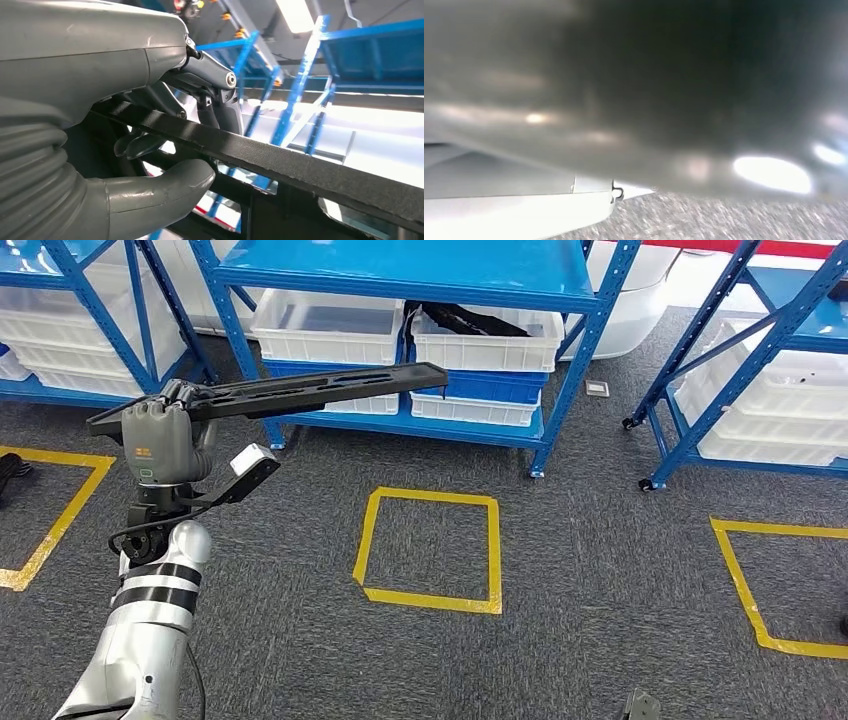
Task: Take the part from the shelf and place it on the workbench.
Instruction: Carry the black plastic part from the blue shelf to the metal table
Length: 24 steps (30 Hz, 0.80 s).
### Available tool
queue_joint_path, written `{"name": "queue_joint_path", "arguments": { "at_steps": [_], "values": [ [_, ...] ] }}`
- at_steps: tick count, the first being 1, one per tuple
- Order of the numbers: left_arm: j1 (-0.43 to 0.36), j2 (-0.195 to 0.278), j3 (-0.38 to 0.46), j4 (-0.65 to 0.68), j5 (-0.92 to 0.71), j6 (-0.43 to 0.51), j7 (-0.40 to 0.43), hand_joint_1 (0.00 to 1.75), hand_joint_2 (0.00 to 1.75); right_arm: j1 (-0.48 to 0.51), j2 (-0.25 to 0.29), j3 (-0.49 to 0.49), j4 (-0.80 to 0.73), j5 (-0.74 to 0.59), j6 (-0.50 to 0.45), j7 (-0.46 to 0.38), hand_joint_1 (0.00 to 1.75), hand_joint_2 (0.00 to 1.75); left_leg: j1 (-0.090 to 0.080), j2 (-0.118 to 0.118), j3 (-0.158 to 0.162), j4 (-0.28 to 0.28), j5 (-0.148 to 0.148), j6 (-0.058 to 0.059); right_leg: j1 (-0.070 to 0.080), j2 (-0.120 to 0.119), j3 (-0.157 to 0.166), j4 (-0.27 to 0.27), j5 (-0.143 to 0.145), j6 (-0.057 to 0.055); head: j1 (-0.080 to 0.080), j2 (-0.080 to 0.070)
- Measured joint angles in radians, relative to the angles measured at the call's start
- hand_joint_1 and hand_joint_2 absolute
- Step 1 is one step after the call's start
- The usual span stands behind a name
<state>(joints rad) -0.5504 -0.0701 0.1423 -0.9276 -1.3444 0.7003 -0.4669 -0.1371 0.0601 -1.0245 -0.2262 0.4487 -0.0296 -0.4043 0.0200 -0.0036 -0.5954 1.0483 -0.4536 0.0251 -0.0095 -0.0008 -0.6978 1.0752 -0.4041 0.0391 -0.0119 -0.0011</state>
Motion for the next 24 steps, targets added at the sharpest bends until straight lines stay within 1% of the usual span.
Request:
{"name": "queue_joint_path", "arguments": {
  "at_steps": [1,2,3,4,5,6,7,8,9,10,11,12,13,14,15,16,17,18,19,20,21,22,23,24],
  "values": [
    [-0.001,-0.001,0.002,0.000,0.000,0.000,0.000,1.75,1.75,0.000,0.000,0.000,0.000,0.000,0.000,0.000,0.00,0.00,0.000,0.000,-0.014,-0.001,0.013,0.004,-0.003,0.000,-0.021,0.055,-0.044,-0.004,0.002,0.000],
    [-0.002,-0.001,0.003,0.000,-0.001,0.000,0.000,1.75,1.75,-0.001,0.001,0.000,0.000,0.000,0.001,0.000,0.00,0.00,0.001,0.000,-0.031,-0.001,0.026,0.006,-0.004,0.000,-0.042,0.123,-0.087,-0.006,0.003,0.000],
    [-0.001,-0.002,0.005,0.000,-0.003,0.000,0.000,1.75,1.75,-0.001,0.001,0.001,0.000,0.001,0.001,0.000,0.00,0.00,0.001,0.000,-0.049,-0.001,0.039,0.006,-0.006,0.000,-0.057,0.187,-0.118,-0.004,0.004,0.000],
    [0.000,-0.002,0.006,0.000,-0.006,0.000,0.000,1.75,1.75,-0.002,0.001,0.001,0.000,0.001,0.001,0.000,0.00,0.00,0.001,0.000,-0.066,0.000,0.051,0.004,-0.007,0.000,-0.060,0.230,-0.130,0.003,0.004,0.000],
    [0.001,-0.002,0.007,0.000,-0.008,0.000,0.000,1.75,1.75,-0.002,0.000,0.001,0.000,0.000,0.001,0.000,0.00,0.00,0.002,0.000,-0.083,0.000,0.064,0.001,-0.009,0.000,-0.045,0.240,-0.124,0.012,0.004,0.000],
    [0.002,-0.002,0.007,0.000,-0.009,0.000,0.000,1.75,1.75,-0.003,0.000,0.001,0.000,0.000,0.001,0.000,0.00,0.00,0.003,0.000,-0.099,0.000,0.076,-0.002,-0.010,0.000,-0.012,0.213,-0.107,0.023,0.004,0.000],
    [0.002,-0.002,0.007,0.000,-0.009,0.000,0.001,1.75,1.75,-0.004,0.000,0.001,0.000,0.000,0.001,0.000,0.00,0.00,0.003,0.000,-0.113,0.000,0.088,-0.007,-0.011,0.000,0.039,0.156,-0.093,0.029,0.004,0.000],
    [0.002,-0.002,0.008,-0.001,-0.009,0.000,0.003,1.75,1.75,-0.006,0.000,0.001,0.000,-0.002,0.001,0.000,0.00,0.00,0.003,0.002,-0.124,0.001,0.099,-0.012,-0.009,-0.004,0.096,0.078,-0.097,0.027,0.004,0.000],
    [0.001,-0.002,0.008,-0.002,-0.010,0.000,0.005,1.75,1.75,-0.008,-0.001,0.001,0.000,-0.004,0.001,0.001,0.00,0.00,0.002,0.005,-0.129,-0.001,0.108,-0.019,-0.006,-0.008,0.140,0.017,-0.103,0.020,0.002,0.000],
    [0.001,-0.003,0.009,-0.002,-0.011,0.000,0.007,1.75,1.75,-0.009,-0.001,0.001,0.000,-0.007,0.003,0.002,0.00,0.00,0.002,0.008,-0.129,-0.003,0.115,-0.025,-0.003,-0.011,0.168,-0.028,-0.115,0.009,0.002,0.000],
    [0.001,-0.003,0.010,-0.003,-0.014,0.000,0.010,1.75,1.75,-0.010,-0.002,0.000,0.000,-0.011,0.006,0.003,0.00,0.00,0.002,0.012,-0.126,-0.008,0.122,-0.033,0.002,-0.012,0.177,-0.050,-0.124,-0.003,0.002,0.000],
    [0.001,-0.003,0.010,-0.004,-0.016,0.000,0.012,1.75,1.75,-0.010,-0.003,0.000,0.000,-0.015,0.010,0.005,0.00,0.00,0.004,0.015,-0.120,-0.016,0.129,-0.041,0.004,-0.008,0.172,-0.050,-0.117,-0.012,0.001,0.000],
    [0.000,-0.003,0.011,-0.004,-0.018,0.000,0.013,1.75,1.75,-0.010,-0.003,0.000,0.000,-0.019,0.014,0.006,0.00,0.00,0.006,0.017,-0.119,-0.020,0.133,-0.048,0.000,-0.003,0.169,-0.055,-0.109,-0.022,0.002,0.000],
    [-0.001,-0.003,0.011,-0.005,-0.019,0.000,0.014,1.75,1.75,-0.010,-0.003,0.000,0.000,-0.022,0.017,0.006,0.00,0.00,0.007,0.018,-0.122,-0.016,0.122,-0.054,-0.003,0.002,0.168,-0.058,-0.099,-0.031,0.001,0.000],
    [-0.001,-0.003,0.011,-0.005,-0.020,0.000,0.014,1.75,1.75,-0.010,-0.002,-0.001,0.000,-0.024,0.019,0.007,0.00,0.00,0.008,0.017,-0.131,0.006,0.093,-0.057,-0.006,0.007,0.165,-0.060,-0.087,-0.040,-0.003,0.000],
    [-0.001,-0.003,0.012,-0.005,-0.020,0.000,0.015,1.75,1.75,-0.009,-0.002,-0.001,0.000,-0.026,0.020,0.007,0.00,0.00,0.008,0.014,-0.147,0.052,0.049,-0.057,-0.009,0.011,0.161,-0.061,-0.076,-0.048,-0.007,0.000],
    [0.000,-0.003,0.012,-0.005,-0.020,0.000,0.015,1.75,1.75,-0.009,-0.002,-0.002,0.000,-0.026,0.021,0.007,0.00,0.00,0.008,0.011,-0.167,0.116,0.000,-0.058,-0.006,0.016,0.154,-0.060,-0.068,-0.053,-0.009,0.000],
    [0.002,-0.003,0.012,-0.005,-0.019,0.000,0.015,1.75,1.75,-0.008,-0.002,-0.002,0.000,-0.027,0.022,0.007,0.00,0.00,0.008,0.009,-0.185,0.184,-0.039,-0.059,-0.004,0.023,0.145,-0.059,-0.061,-0.056,-0.011,0.000],
    [0.004,-0.004,0.012,-0.005,-0.019,0.000,0.014,1.75,1.75,-0.007,-0.001,-0.002,0.000,-0.028,0.023,0.007,0.00,0.00,0.008,0.006,-0.194,0.236,-0.061,-0.059,-0.002,0.031,0.138,-0.059,-0.055,-0.056,-0.011,0.000],
    [0.007,-0.004,0.012,-0.005,-0.018,0.000,0.012,1.75,1.75,-0.006,-0.001,-0.003,0.000,-0.028,0.024,0.007,0.00,0.00,0.008,0.004,-0.187,0.255,-0.062,-0.059,0.000,0.040,0.131,-0.058,-0.050,-0.056,-0.012,0.000],
    [0.009,-0.004,0.012,-0.005,-0.016,0.000,0.009,1.75,1.75,-0.004,-0.001,-0.003,0.000,-0.028,0.025,0.007,0.00,0.00,0.008,0.002,-0.162,0.235,-0.048,-0.058,0.001,0.050,0.127,-0.057,-0.047,-0.054,-0.013,0.000],
    [0.009,-0.004,0.013,-0.005,-0.013,0.000,0.004,1.75,1.75,-0.002,-0.001,-0.003,0.000,-0.029,0.025,0.007,0.00,0.00,0.008,-0.005,-0.120,0.181,-0.025,-0.055,0.001,0.060,0.124,-0.056,-0.045,-0.052,-0.013,0.000],
    [0.008,-0.004,0.015,-0.005,-0.010,0.000,-0.001,1.75,1.75,-0.001,0.001,-0.003,0.000,-0.029,0.026,0.008,0.00,0.00,0.010,-0.026,-0.074,0.117,-0.010,-0.051,0.000,0.069,0.120,-0.055,-0.043,-0.050,-0.013,0.000],
    [0.008,-0.004,0.016,-0.005,-0.006,0.000,-0.007,1.75,1.75,-0.002,0.001,-0.003,0.000,-0.030,0.026,0.008,0.00,0.00,0.011,-0.047,-0.038,0.061,0.001,-0.048,0.001,0.077,0.116,-0.053,-0.041,-0.046,-0.011,0.000]
  ]
}}
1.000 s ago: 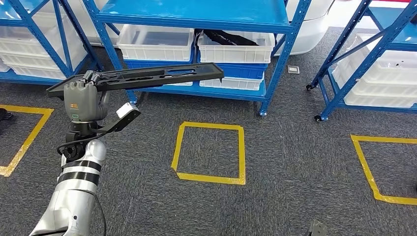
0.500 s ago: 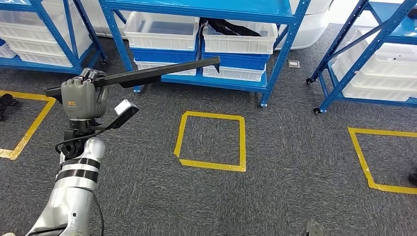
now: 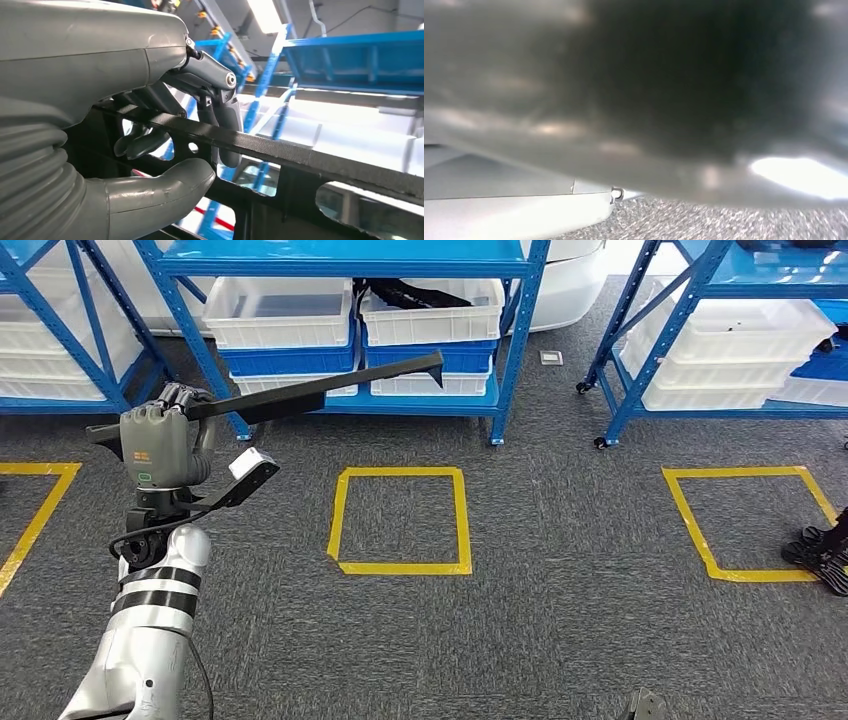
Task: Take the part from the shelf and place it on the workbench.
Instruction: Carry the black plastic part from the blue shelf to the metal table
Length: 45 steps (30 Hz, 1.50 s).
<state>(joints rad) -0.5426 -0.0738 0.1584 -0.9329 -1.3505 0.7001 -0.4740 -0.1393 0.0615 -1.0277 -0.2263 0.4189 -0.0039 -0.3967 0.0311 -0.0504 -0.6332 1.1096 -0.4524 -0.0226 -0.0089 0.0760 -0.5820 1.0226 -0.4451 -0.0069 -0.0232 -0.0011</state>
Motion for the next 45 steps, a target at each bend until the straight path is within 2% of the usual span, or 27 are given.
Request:
{"name": "queue_joint_path", "arguments": {
  "at_steps": [2,4,6,8,10,11,12,14,15,17,19,21,24,26,27,28,29,31,33,34,35,37,39,41,42,43,45],
  "values": [
    [-0.001,-0.001,0.002,-0.001,0.006,0.000,-0.008,1.75,1.75,-0.002,0.001,0.000,0.000,-0.001,0.000,0.000,0.00,0.00,-0.002,-0.024,0.030,-0.053,-0.001,0.005,-0.003,0.016,-0.012,0.002,0.007,0.011,-0.003,0.000],
    [-0.003,-0.004,0.005,-0.004,0.006,0.000,-0.015,1.75,1.75,0.000,-0.001,0.000,0.000,-0.003,0.000,0.002,0.00,0.00,-0.005,-0.002,0.030,-0.065,0.003,0.012,-0.003,0.033,-0.022,0.000,0.014,0.025,-0.008,0.000],
    [-0.005,-0.014,0.013,-0.021,-0.007,0.000,-0.026,1.75,1.75,0.003,-0.001,0.000,0.000,-0.007,0.000,0.004,0.00,0.00,-0.001,0.023,0.032,-0.079,0.011,0.026,0.001,0.004,-0.044,0.028,0.001,0.033,-0.004,0.000],
    [-0.006,-0.024,0.033,-0.044,-0.022,0.000,-0.046,1.75,1.75,0.002,-0.002,0.000,0.000,-0.009,-0.001,0.005,0.00,0.00,0.001,0.048,0.033,-0.086,0.016,0.034,0.001,-0.047,-0.099,0.133,-0.043,0.035,0.004,0.000],
    [-0.006,-0.035,0.056,-0.057,-0.028,0.000,-0.065,1.75,1.75,0.000,-0.003,0.000,0.000,-0.012,-0.001,0.005,0.00,0.00,0.001,0.074,0.031,-0.087,0.017,0.035,-0.006,-0.064,-0.160,0.253,-0.079,0.041,0.006,0.000],
    [-0.006,-0.040,0.066,-0.060,-0.030,0.000,-0.071,1.75,1.75,0.001,-0.003,0.000,0.000,-0.012,-0.001,0.005,0.00,0.00,0.002,0.087,0.031,-0.087,0.017,0.035,-0.010,-0.067,-0.170,0.272,-0.078,0.048,0.007,0.000],
    [-0.006,-0.045,0.074,-0.063,-0.031,0.000,-0.078,1.75,1.75,0.001,-0.003,0.000,0.000,-0.012,-0.001,0.006,0.00,0.00,0.003,0.098,0.031,-0.087,0.017,0.034,-0.014,-0.071,-0.161,0.252,-0.063,0.059,0.007,0.000],
    [-0.006,-0.057,0.090,-0.081,-0.037,0.000,-0.104,1.75,1.75,0.000,-0.004,0.000,0.000,-0.012,-0.003,0.006,0.00,0.00,0.005,0.119,0.032,-0.086,0.017,0.029,-0.020,-0.107,-0.093,0.119,-0.011,0.079,0.008,0.000],
    [-0.006,-0.064,0.101,-0.099,-0.043,0.000,-0.126,1.75,1.75,-0.003,-0.005,0.000,0.000,-0.011,-0.004,0.006,0.00,0.00,0.002,0.129,0.032,-0.086,0.016,0.023,-0.018,-0.129,-0.059,0.054,0.009,0.082,0.010,0.000],
    [-0.011,-0.078,0.130,-0.133,-0.053,0.000,-0.170,1.75,1.75,-0.009,-0.005,0.000,0.000,-0.010,-0.007,0.007,0.00,0.00,-0.005,0.149,0.032,-0.087,0.017,0.009,-0.010,-0.150,-0.029,-0.008,0.026,0.070,0.010,0.000],
    [-0.017,-0.092,0.153,-0.147,-0.059,0.000,-0.192,1.75,1.75,-0.009,-0.005,0.000,0.000,-0.010,-0.010,0.008,0.00,0.00,-0.006,0.168,0.037,-0.092,0.018,-0.005,-0.006,-0.125,-0.034,-0.010,0.031,0.050,0.007,0.000],
    [-0.019,-0.099,0.165,-0.151,-0.064,0.000,-0.197,1.75,1.75,-0.007,-0.004,0.000,0.000,-0.012,-0.012,0.008,0.00,0.00,-0.001,0.144,0.033,-0.073,-0.002,-0.013,-0.012,-0.101,-0.035,-0.014,0.037,0.035,0.004,0.000],
    [-0.015,-0.101,0.181,-0.152,-0.062,0.000,-0.197,1.75,1.75,-0.010,-0.003,0.000,0.000,-0.014,-0.012,0.009,0.00,0.00,-0.001,0.065,-0.042,0.100,-0.100,-0.011,-0.012,-0.066,-0.035,-0.015,0.042,0.012,-0.005,0.000],
    [-0.010,-0.099,0.187,-0.142,-0.057,0.000,-0.194,1.75,1.75,-0.009,-0.003,0.000,0.000,-0.017,-0.011,0.009,0.00,0.00,-0.003,0.048,-0.089,0.198,-0.132,-0.006,-0.004,-0.038,-0.035,-0.014,0.043,0.004,-0.007,0.000],
    [-0.008,-0.098,0.187,-0.135,-0.052,0.000,-0.188,1.75,1.75,-0.008,-0.003,0.000,0.000,-0.019,-0.011,0.009,0.00,0.00,-0.004,0.046,-0.089,0.194,-0.118,-0.002,0.000,-0.023,-0.035,-0.013,0.044,0.003,-0.007,0.000],
    [-0.006,-0.097,0.185,-0.127,-0.046,0.000,-0.180,1.75,1.75,-0.007,-0.003,0.000,0.000,-0.021,-0.010,0.009,0.00,0.00,-0.004,0.042,-0.069,0.151,-0.087,0.002,0.002,-0.007,-0.035,-0.011,0.044,0.003,-0.008,0.000],
    [-0.006,-0.094,0.181,-0.119,-0.040,0.000,-0.171,1.75,1.75,-0.006,-0.003,0.000,0.000,-0.024,-0.010,0.010,0.00,0.00,-0.004,0.029,-0.037,0.083,-0.050,0.008,0.003,0.008,-0.035,-0.009,0.044,0.003,-0.008,0.000],
    [-0.009,-0.089,0.171,-0.103,-0.029,0.000,-0.155,1.75,1.75,-0.007,-0.004,0.000,0.000,-0.027,-0.011,0.009,0.00,0.00,-0.003,-0.009,0.018,-0.032,-0.006,0.015,0.006,0.032,-0.043,-0.002,0.045,0.006,-0.006,0.000],
    [-0.009,-0.087,0.162,-0.093,-0.020,-0.001,-0.151,1.75,1.75,-0.005,-0.005,0.000,0.000,-0.029,-0.014,0.009,0.00,0.00,-0.007,-0.021,0.030,-0.064,-0.002,0.017,0.004,0.049,-0.053,-0.002,0.049,0.016,-0.006,0.000],
    [-0.008,-0.087,0.157,-0.091,-0.018,-0.001,-0.155,1.75,1.75,-0.002,-0.007,0.000,0.000,-0.029,-0.017,0.010,0.00,0.00,-0.008,-0.009,0.030,-0.068,0.001,0.020,0.003,0.058,-0.058,-0.003,0.052,0.023,-0.007,0.000],
    [-0.007,-0.088,0.153,-0.091,-0.022,-0.001,-0.159,1.75,1.75,0.002,-0.008,0.000,0.000,-0.030,-0.019,0.011,0.00,0.00,-0.008,0.002,0.032,-0.073,0.004,0.026,0.002,0.052,-0.063,-0.001,0.053,0.028,-0.008,0.000],
    [-0.005,-0.090,0.148,-0.091,-0.035,0.000,-0.162,1.75,1.75,0.009,-0.009,0.000,0.000,-0.030,-0.023,0.013,0.00,0.00,-0.004,0.026,0.038,-0.086,0.012,0.038,0.006,0.000,-0.090,0.040,0.033,0.032,-0.002,0.000],
    [0.000,-0.090,0.146,-0.091,-0.041,0.000,-0.162,1.75,1.75,0.010,-0.010,0.001,0.000,-0.029,-0.026,0.014,0.00,0.00,-0.004,0.050,0.039,-0.090,0.014,0.043,0.002,-0.054,-0.150,0.156,-0.016,0.032,0.004,0.000],
    [0.007,-0.090,0.146,-0.091,-0.043,0.000,-0.162,1.75,1.75,0.010,-0.011,0.001,0.000,-0.028,-0.027,0.014,0.00,0.00,-0.003,0.078,0.038,-0.090,0.013,0.042,-0.007,-0.066,-0.205,0.263,-0.047,0.040,0.005,0.000],
    [0.011,-0.090,0.146,-0.091,-0.043,0.000,-0.162,1.75,1.75,0.012,-0.012,0.001,0.000,-0.028,-0.028,0.015,0.00,0.00,-0.001,0.091,0.038,-0.090,0.012,0.041,-0.012,-0.069,-0.208,0.269,-0.044,0.049,0.005,0.000],
    [0.013,-0.090,0.146,-0.090,-0.044,0.000,-0.162,1.75,1.75,0.013,-0.013,0.001,0.000,-0.028,-0.028,0.015,0.00,0.00,0.000,0.104,0.039,-0.090,0.010,0.038,-0.017,-0.075,-0.189,0.231,-0.026,0.061,0.005,0.000],
    [0.015,-0.090,0.145,-0.090,-0.045,0.000,-0.161,1.75,1.75,0.012,-0.015,0.001,0.000,-0.028,-0.028,0.016,0.00,0.00,0.001,0.126,0.041,-0.089,0.006,0.028,-0.021,-0.113,-0.108,0.089,0.020,0.080,0.007,0.000]
  ]
}}
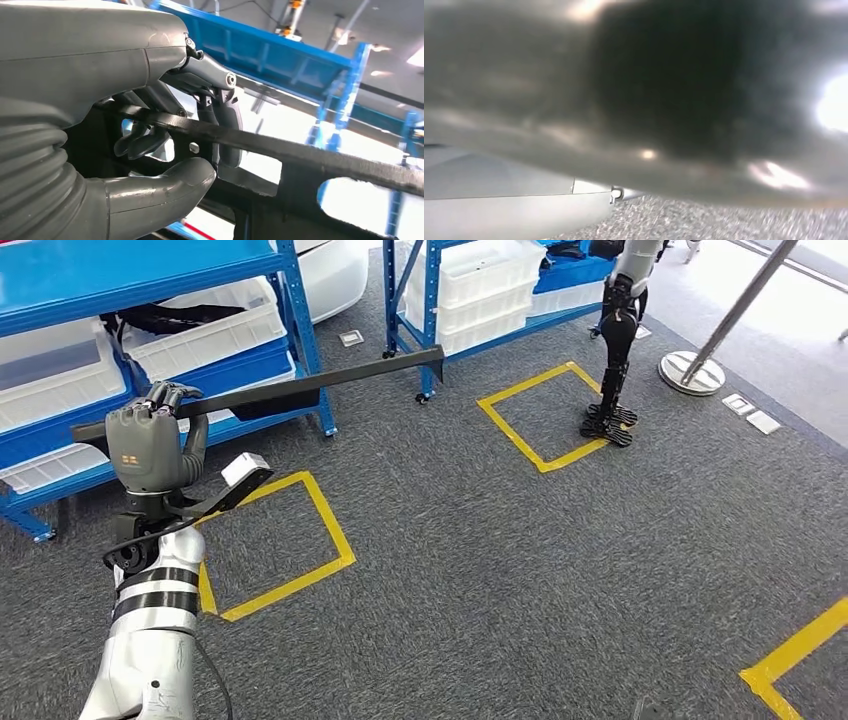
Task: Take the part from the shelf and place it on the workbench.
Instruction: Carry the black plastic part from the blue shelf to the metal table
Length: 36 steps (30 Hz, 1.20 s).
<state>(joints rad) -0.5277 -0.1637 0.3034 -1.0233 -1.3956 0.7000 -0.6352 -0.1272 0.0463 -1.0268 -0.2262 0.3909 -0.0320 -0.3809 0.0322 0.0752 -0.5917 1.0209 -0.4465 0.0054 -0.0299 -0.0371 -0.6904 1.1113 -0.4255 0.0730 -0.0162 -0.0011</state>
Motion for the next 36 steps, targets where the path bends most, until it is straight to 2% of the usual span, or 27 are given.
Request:
{"name": "queue_joint_path", "arguments": {
  "at_steps": [1,2,3,5,6,7,9,10,11,12,13,14,16,18,20,21,22,24,25,27,28,29,30,32,33,34,36],
  "values": [
    [-0.001,0.001,0.000,0.000,0.000,0.000,0.001,1.75,1.75,-0.001,-0.001,0.000,0.000,0.000,0.000,0.000,0.00,0.00,-0.002,0.010,0.002,0.000,-0.003,-0.007,0.002,-0.017,0.032,-0.057,0.016,0.000,0.000,0.000],
    [-0.001,0.001,-0.001,0.000,0.001,0.000,0.002,1.75,1.75,-0.002,-0.001,0.000,0.000,0.000,0.000,0.001,0.00,0.00,-0.006,0.020,0.005,0.000,-0.005,-0.015,0.005,-0.027,0.051,-0.089,0.024,-0.006,0.000,0.000],
    [-0.002,0.000,-0.002,0.000,0.002,0.000,0.002,1.75,1.75,-0.003,-0.001,0.000,0.000,-0.001,0.000,0.001,0.00,0.00,-0.009,0.030,0.008,-0.002,-0.006,-0.022,0.009,-0.027,0.055,-0.098,0.025,-0.015,-0.001,0.000],
    [-0.002,0.000,-0.004,0.001,0.003,0.000,0.003,1.75,1.75,0.001,-0.002,0.000,0.000,-0.001,0.000,0.001,0.00,0.00,-0.007,0.045,0.015,-0.005,-0.009,-0.033,0.008,-0.001,0.050,-0.099,0.029,-0.032,-0.006,0.000],
    [-0.003,0.000,-0.005,0.001,0.002,0.000,0.003,1.75,1.75,0.002,-0.001,0.000,0.000,-0.001,0.000,0.001,0.00,0.00,-0.004,0.032,0.014,0.002,-0.019,-0.037,0.005,0.012,0.050,-0.100,0.030,-0.039,-0.008,0.000],
    [-0.002,0.000,-0.006,0.001,0.002,0.000,0.004,1.75,1.75,0.002,-0.001,0.000,0.000,-0.001,0.000,0.001,0.00,0.00,-0.002,0.007,0.003,0.031,-0.040,-0.040,0.001,0.024,0.051,-0.101,0.032,-0.047,-0.011,0.000],
    [0.001,0.003,-0.006,0.003,0.000,0.000,0.009,1.75,1.75,0.001,0.001,0.000,0.000,-0.002,0.000,0.001,0.00,0.00,-0.001,-0.055,-0.052,0.152,-0.108,-0.037,0.002,0.046,0.052,-0.102,0.033,-0.062,-0.018,0.000],
    [0.005,0.004,-0.006,0.004,-0.003,0.000,0.013,1.75,1.75,0.001,0.001,0.000,0.000,-0.002,0.000,0.002,0.00,0.00,-0.003,-0.071,-0.088,0.226,-0.140,-0.035,0.005,0.059,0.053,-0.101,0.033,-0.068,-0.019,0.000],
    [0.010,0.006,-0.006,0.005,-0.010,0.000,0.017,1.75,1.75,0.001,0.001,0.000,0.000,-0.002,0.000,0.002,0.00,0.00,-0.004,-0.078,-0.117,0.279,-0.156,-0.033,0.008,0.073,0.053,-0.101,0.033,-0.070,-0.019,0.000],
    [0.015,0.008,-0.005,0.005,-0.018,0.000,0.023,1.75,1.75,0.001,0.001,0.000,0.000,-0.002,0.001,0.004,0.00,0.00,-0.005,-0.080,-0.130,0.298,-0.151,-0.030,0.011,0.089,0.054,-0.101,0.033,-0.072,-0.019,0.000],
    [0.019,0.008,-0.005,0.004,-0.029,0.000,0.029,1.75,1.75,0.002,0.001,0.000,0.000,-0.003,0.001,0.005,0.00,0.00,-0.005,-0.082,-0.123,0.275,-0.126,-0.026,0.013,0.105,0.055,-0.100,0.033,-0.072,-0.019,0.000],
    [0.023,0.009,-0.005,0.002,-0.038,0.000,0.036,1.75,1.75,0.003,0.001,0.000,0.000,-0.003,0.001,0.007,0.00,0.00,-0.005,-0.089,-0.099,0.218,-0.088,-0.022,0.013,0.120,0.056,-0.098,0.033,-0.072,-0.019,0.000],
    [0.024,0.011,-0.005,-0.009,-0.052,0.000,0.050,1.75,1.75,0.003,0.002,0.000,0.000,-0.005,0.001,0.009,0.00,0.00,-0.003,-0.127,-0.038,0.084,-0.025,-0.016,0.016,0.146,0.055,-0.093,0.033,-0.070,-0.019,0.000],
    [0.026,0.014,-0.007,-0.023,-0.058,0.000,0.059,1.75,1.75,0.003,0.002,0.000,0.000,-0.006,0.002,0.009,0.00,0.00,-0.007,-0.147,-0.013,0.024,-0.009,-0.013,0.016,0.165,0.047,-0.092,0.035,-0.061,-0.018,0.000],
    [0.027,0.014,-0.010,-0.033,-0.062,0.000,0.064,1.75,1.75,0.005,0.001,0.000,0.000,-0.006,0.002,0.010,0.00,0.00,-0.012,-0.126,-0.009,0.016,-0.006,-0.006,0.013,0.182,0.039,-0.097,0.040,-0.047,-0.019,0.000],
    [0.027,0.014,-0.012,-0.036,-0.065,0.000,0.066,1.75,1.75,0.007,0.000,0.000,0.000,-0.006,0.002,0.010,0.00,0.00,-0.012,-0.116,-0.006,0.010,-0.002,0.001,0.013,0.174,0.035,-0.095,0.040,-0.041,-0.019,0.000],
    [0.027,0.014,-0.014,-0.041,-0.068,0.000,0.068,1.75,1.75,0.008,-0.001,0.000,0.000,-0.006,0.002,0.010,0.00,0.00,-0.010,-0.106,-0.003,0.005,0.003,0.008,0.015,0.150,0.025,-0.080,0.032,-0.039,-0.017,0.000],
    [0.028,0.014,-0.018,-0.052,-0.073,0.000,0.077,1.75,1.75,0.006,-0.001,0.000,0.001,-0.007,0.003,0.010,0.00,0.00,-0.009,-0.085,0.000,-0.002,0.007,0.015,0.017,0.081,-0.018,0.009,-0.008,-0.041,-0.009,0.000],
    [0.030,0.015,-0.020,-0.056,-0.074,0.000,0.081,1.75,1.75,0.003,-0.001,0.000,0.001,-0.007,0.003,0.010,0.00,0.00,-0.010,-0.073,-0.001,-0.002,0.008,0.016,0.017,0.059,-0.051,0.076,-0.036,-0.043,-0.006,0.000],
    [0.036,0.016,-0.021,-0.060,-0.075,0.000,0.088,1.75,1.75,0.002,-0.001,0.000,0.001,-0.008,0.003,0.010,0.00,0.00,-0.011,-0.047,-0.001,-0.002,0.007,0.016,0.012,0.045,-0.101,0.180,-0.069,-0.039,-0.004,0.000],
    [0.038,0.017,-0.022,-0.060,-0.074,0.000,0.089,1.75,1.75,0.002,-0.001,0.000,0.001,-0.008,0.003,0.010,0.00,0.00,-0.010,-0.034,-0.002,-0.001,0.006,0.015,0.009,0.042,-0.101,0.184,-0.068,-0.032,-0.004,0.000],
    [0.039,0.017,-0.022,-0.060,-0.074,0.000,0.090,1.75,1.75,0.002,-0.002,0.000,0.001,-0.008,0.003,0.011,0.00,0.00,-0.009,-0.021,-0.002,-0.001,0.005,0.013,0.006,0.036,-0.080,0.147,-0.053,-0.023,-0.003,0.000],
    [0.040,0.017,-0.024,-0.061,-0.073,0.000,0.090,1.75,1.75,0.002,-0.002,0.000,0.001,-0.008,0.003,0.011,0.00,0.00,-0.008,-0.010,-0.001,-0.001,0.004,0.009,0.003,0.021,-0.040,0.080,-0.033,-0.013,-0.003,0.000],
    [0.038,0.018,-0.026,-0.066,-0.072,0.000,0.090,1.75,1.75,-0.002,-0.002,0.000,0.001,-0.007,0.003,0.012,0.00,0.00,-0.011,0.011,0.002,0.000,-0.001,-0.003,0.004,-0.030,0.035,-0.048,0.001,-0.005,0.001,0.000],
    [0.037,0.019,-0.027,-0.068,-0.071,0.000,0.090,1.75,1.75,-0.005,0.000,0.000,0.000,-0.007,0.003,0.012,0.00,0.00,-0.015,0.022,0.005,0.000,-0.005,-0.011,0.006,-0.045,0.054,-0.080,0.009,-0.010,0.000,0.000],
    [0.035,0.021,-0.027,-0.071,-0.070,0.000,0.090,1.75,1.75,-0.007,0.001,0.000,0.000,-0.006,0.003,0.013,0.00,0.00,-0.018,0.033,0.009,-0.002,-0.008,-0.018,0.009,-0.048,0.059,-0.091,0.011,-0.019,-0.001,0.000],
    [0.033,0.022,-0.028,-0.072,-0.069,0.000,0.090,1.75,1.75,-0.006,0.001,0.000,0.000,-0.006,0.002,0.014,0.00,0.00,-0.017,0.057,0.020,-0.008,-0.014,-0.029,0.011,-0.017,0.058,-0.092,0.016,-0.039,-0.007,0.000]
  ]
}}
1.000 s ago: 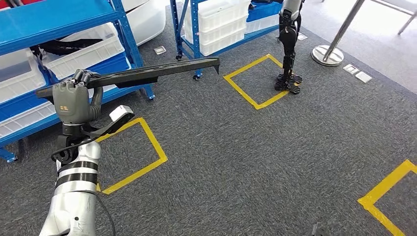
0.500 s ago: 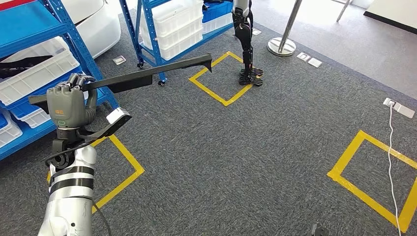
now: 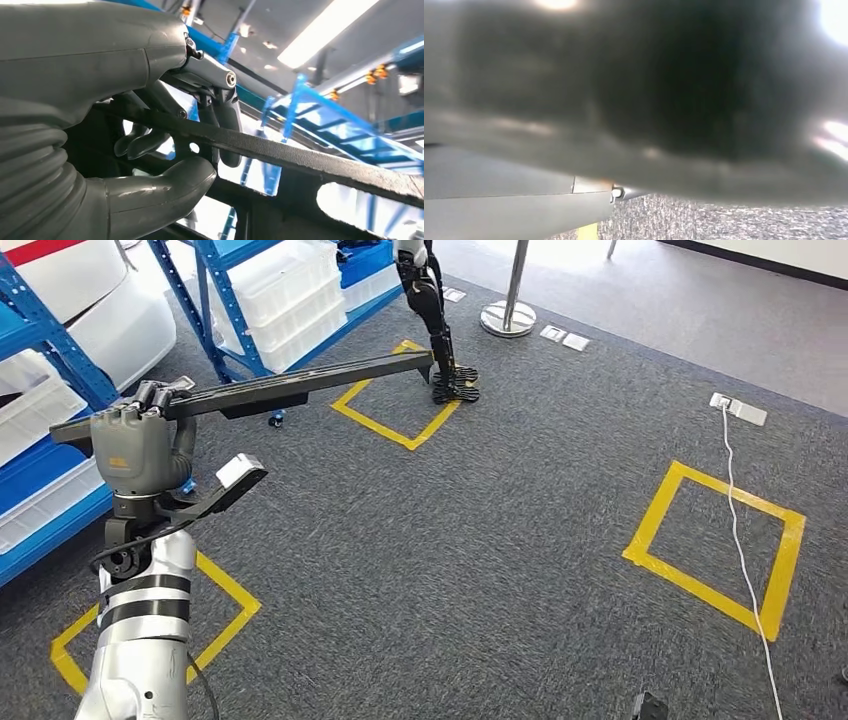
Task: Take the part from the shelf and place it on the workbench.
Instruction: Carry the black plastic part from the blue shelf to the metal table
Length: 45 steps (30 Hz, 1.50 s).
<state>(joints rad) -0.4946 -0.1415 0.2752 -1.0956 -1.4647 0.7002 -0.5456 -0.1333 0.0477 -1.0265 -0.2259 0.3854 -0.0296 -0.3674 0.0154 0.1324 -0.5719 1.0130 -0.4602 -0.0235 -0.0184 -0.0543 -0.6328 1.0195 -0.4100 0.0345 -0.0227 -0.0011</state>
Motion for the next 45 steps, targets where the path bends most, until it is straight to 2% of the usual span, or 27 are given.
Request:
{"name": "queue_joint_path", "arguments": {
  "at_steps": [1,3,5,7,8,9,11,13,15,16,18,20,22,23,24,26,27,29,31,33,35,37,38,40,42,44,45],
  "values": [
    [0.000,0.000,0.000,0.000,0.001,0.000,-0.001,1.75,1.75,0.002,0.000,0.000,0.000,0.000,0.000,0.000,0.00,0.00,0.004,-0.006,0.003,0.005,-0.008,-0.005,-0.002,0.014,0.001,-0.001,0.001,-0.007,-0.002,0.000],
    [0.001,0.001,0.000,0.000,0.008,0.000,-0.008,1.75,1.75,0.003,0.001,0.000,0.000,0.001,0.000,0.001,0.00,0.00,0.009,-0.058,-0.021,0.070,-0.054,-0.010,-0.007,0.041,0.003,-0.003,0.003,-0.020,-0.007,0.000],
    [0.004,0.003,0.001,0.001,0.021,0.000,-0.020,1.75,1.75,0.001,0.002,0.001,0.000,0.001,0.000,0.002,0.00,0.00,0.008,-0.117,-0.084,0.204,-0.123,-0.006,-0.003,0.066,0.003,-0.003,0.004,-0.032,-0.012,0.000],
    [0.008,0.005,0.003,0.006,0.032,0.000,-0.031,1.75,1.75,0.001,0.002,0.001,0.000,0.002,0.000,0.002,0.00,0.00,0.004,-0.134,-0.134,0.292,-0.145,0.002,0.004,0.097,0.004,-0.002,0.004,-0.038,-0.012,0.000],
    [0.009,0.005,0.004,0.009,0.035,0.000,-0.035,1.75,1.75,0.002,0.003,0.001,0.000,0.002,0.000,0.003,0.00,0.00,0.002,-0.137,-0.136,0.283,-0.126,0.009,0.008,0.114,0.005,-0.002,0.004,-0.039,-0.013,0.000],
    [0.009,0.005,0.004,0.011,0.033,0.000,-0.039,1.75,1.75,0.003,0.003,0.001,0.000,0.003,0.000,0.003,0.00,0.00,0.000,-0.144,-0.120,0.238,-0.092,0.018,0.011,0.130,0.007,-0.002,0.004,-0.039,-0.012,0.000],
    [0.007,0.005,0.004,0.014,0.029,0.000,-0.043,1.75,1.75,0.003,0.004,0.001,0.000,0.003,0.000,0.003,0.00,0.00,-0.004,-0.189,-0.065,0.108,-0.019,0.039,0.016,0.158,0.008,-0.001,0.005,-0.038,-0.012,0.000],
    [0.004,0.005,0.005,0.019,0.030,0.000,-0.046,1.75,1.75,0.001,0.006,0.001,0.000,0.003,-0.001,0.002,0.00,0.00,-0.008,-0.223,-0.032,0.033,0.009,0.049,0.015,0.182,0.003,0.000,0.007,-0.034,-0.012,0.000],
    [0.000,0.004,0.005,0.027,0.033,0.000,-0.050,1.75,1.75,0.003,0.006,0.001,0.000,0.002,-0.001,0.002,0.00,0.00,-0.013,-0.207,-0.026,0.018,0.009,0.051,0.010,0.204,-0.004,-0.004,0.011,-0.023,-0.015,0.000],
    [-0.003,0.002,0.004,0.033,0.032,0.000,-0.048,1.75,1.75,0.005,0.006,0.001,0.000,0.002,-0.002,0.002,0.00,0.00,-0.012,-0.195,-0.020,0.009,0.013,0.052,0.009,0.199,-0.008,-0.002,0.011,-0.019,-0.016,0.000],
    [-0.010,0.002,0.001,0.050,0.031,-0.001,-0.030,1.75,1.75,0.006,0.005,0.001,0.000,0.001,-0.002,0.002,0.00,0.00,-0.007,-0.169,-0.006,-0.012,0.022,0.056,0.012,0.143,-0.036,0.044,-0.009,-0.016,-0.014,0.000],
    [-0.015,0.008,-0.011,0.075,0.037,-0.001,0.001,1.75,1.75,0.004,0.006,0.001,0.000,0.000,-0.002,0.002,0.00,0.00,-0.006,-0.143,-0.002,-0.019,0.024,0.058,0.010,0.081,-0.099,0.159,-0.055,-0.016,-0.010,0.000],
    [-0.017,0.016,-0.030,0.106,0.046,-0.001,0.020,1.75,1.75,0.004,0.005,0.001,0.000,0.000,-0.003,0.002,0.00,0.00,-0.006,-0.115,-0.002,-0.018,0.022,0.057,0.001,0.066,-0.153,0.255,-0.080,-0.006,-0.009,0.000],
    [-0.018,0.019,-0.037,0.123,0.051,-0.001,0.028,1.75,1.75,0.005,0.004,0.001,0.000,-0.003,-0.004,0.002,0.00,0.00,-0.005,-0.102,-0.002,-0.018,0.020,0.055,-0.004,0.062,-0.155,0.254,-0.074,0.004,-0.008,0.000],
    [-0.018,0.025,-0.047,0.137,0.062,-0.001,0.044,1.75,1.75,0.006,0.002,0.001,0.000,-0.009,-0.005,0.002,0.00,0.00,-0.003,-0.089,-0.001,-0.017,0.018,0.051,-0.009,0.055,-0.137,0.217,-0.056,0.017,-0.008,0.000],
    [-0.021,0.043,-0.088,0.158,0.103,-0.001,0.096,1.75,1.75,0.005,0.000,0.007,0.000,-0.030,-0.008,0.002,0.00,0.00,-0.003,-0.064,0.000,-0.013,0.011,0.040,-0.013,0.017,-0.062,0.082,-0.010,0.035,-0.007,0.000],
    [-0.025,0.056,-0.116,0.167,0.122,-0.001,0.116,1.75,1.75,0.005,0.000,0.011,0.000,-0.041,-0.008,0.002,0.00,0.00,-0.005,-0.053,-0.001,-0.009,0.006,0.033,-0.012,-0.002,-0.033,0.029,0.006,0.035,-0.008,0.000],
    [-0.040,0.073,-0.160,0.192,0.137,0.000,0.120,1.75,1.75,0.006,0.000,0.019,0.000,-0.051,-0.009,0.002,0.00,0.00,-0.009,-0.034,0.002,-0.006,-0.003,0.019,-0.005,-0.012,-0.014,-0.006,0.015,0.018,-0.011,0.000],
    [-0.052,0.077,-0.177,0.219,0.138,0.000,0.102,1.75,1.75,0.009,-0.001,0.022,0.000,-0.054,-0.010,0.002,0.00,0.00,-0.006,-0.022,0.010,-0.007,-0.010,0.008,-0.005,0.014,-0.015,-0.007,0.016,0.000,-0.015,0.000],
    [-0.062,0.077,-0.183,0.248,0.144,0.000,0.081,1.75,1.75,0.011,-0.003,0.025,0.000,-0.054,-0.010,0.002,0.00,0.00,0.001,-0.058,0.002,0.028,-0.039,0.000,-0.009,0.039,-0.011,-0.009,0.017,-0.013,-0.019,0.000],
    [-0.069,0.078,-0.182,0.280,0.155,0.000,0.064,1.75,1.75,0.009,-0.003,0.028,0.000,-0.055,-0.010,0.001,0.00,0.00,0.004,-0.113,-0.052,0.146,-0.103,0.000,-0.008,0.062,-0.008,-0.010,0.017,-0.023,-0.024,0.000],
    [-0.070,0.079,-0.176,0.307,0.168,-0.001,0.052,1.75,1.75,0.009,-0.003,0.029,0.000,-0.055,-0.010,0.001,0.00,0.00,0.002,-0.133,-0.123,0.277,-0.152,0.005,-0.002,0.090,-0.008,-0.009,0.017,-0.029,-0.026,0.000],
    [-0.070,0.078,-0.171,0.317,0.172,-0.001,0.048,1.75,1.75,0.010,-0.002,0.029,0.000,-0.055,-0.010,0.001,0.00,0.00,0.002,-0.136,-0.142,0.301,-0.149,0.009,0.001,0.106,-0.007,-0.009,0.017,-0.030,-0.026,0.000],
    [-0.072,0.074,-0.161,0.328,0.175,0.000,0.038,1.75,1.75,0.011,-0.002,0.029,0.000,-0.055,-0.011,0.001,0.00,0.00,0.000,-0.144,-0.122,0.234,-0.088,0.021,0.004,0.137,-0.004,-0.009,0.017,-0.032,-0.026,0.000],
    [-0.076,0.070,-0.149,0.330,0.175,0.000,0.031,1.75,1.75,0.011,0.000,0.029,0.000,-0.056,-0.011,0.001,0.00,0.00,-0.001,-0.184,-0.062,0.098,-0.013,0.035,0.006,0.164,-0.003,-0.008,0.018,-0.031,-0.025,0.000],
    [-0.082,0.065,-0.140,0.330,0.175,0.000,0.026,1.75,1.75,0.010,0.002,0.029,0.000,-0.056,-0.011,0.000,0.00,0.00,-0.005,-0.213,-0.030,0.025,0.010,0.042,0.005,0.183,-0.008,-0.008,0.020,-0.026,-0.025,0.000],
    [-0.085,0.061,-0.138,0.329,0.176,0.000,0.021,1.75,1.75,0.012,0.003,0.029,0.000,-0.056,-0.011,0.000,0.00,0.00,-0.008,-0.210,-0.027,0.017,0.007,0.043,0.003,0.193,-0.011,-0.009,0.022,-0.020,-0.026,0.000]
  ]
}}
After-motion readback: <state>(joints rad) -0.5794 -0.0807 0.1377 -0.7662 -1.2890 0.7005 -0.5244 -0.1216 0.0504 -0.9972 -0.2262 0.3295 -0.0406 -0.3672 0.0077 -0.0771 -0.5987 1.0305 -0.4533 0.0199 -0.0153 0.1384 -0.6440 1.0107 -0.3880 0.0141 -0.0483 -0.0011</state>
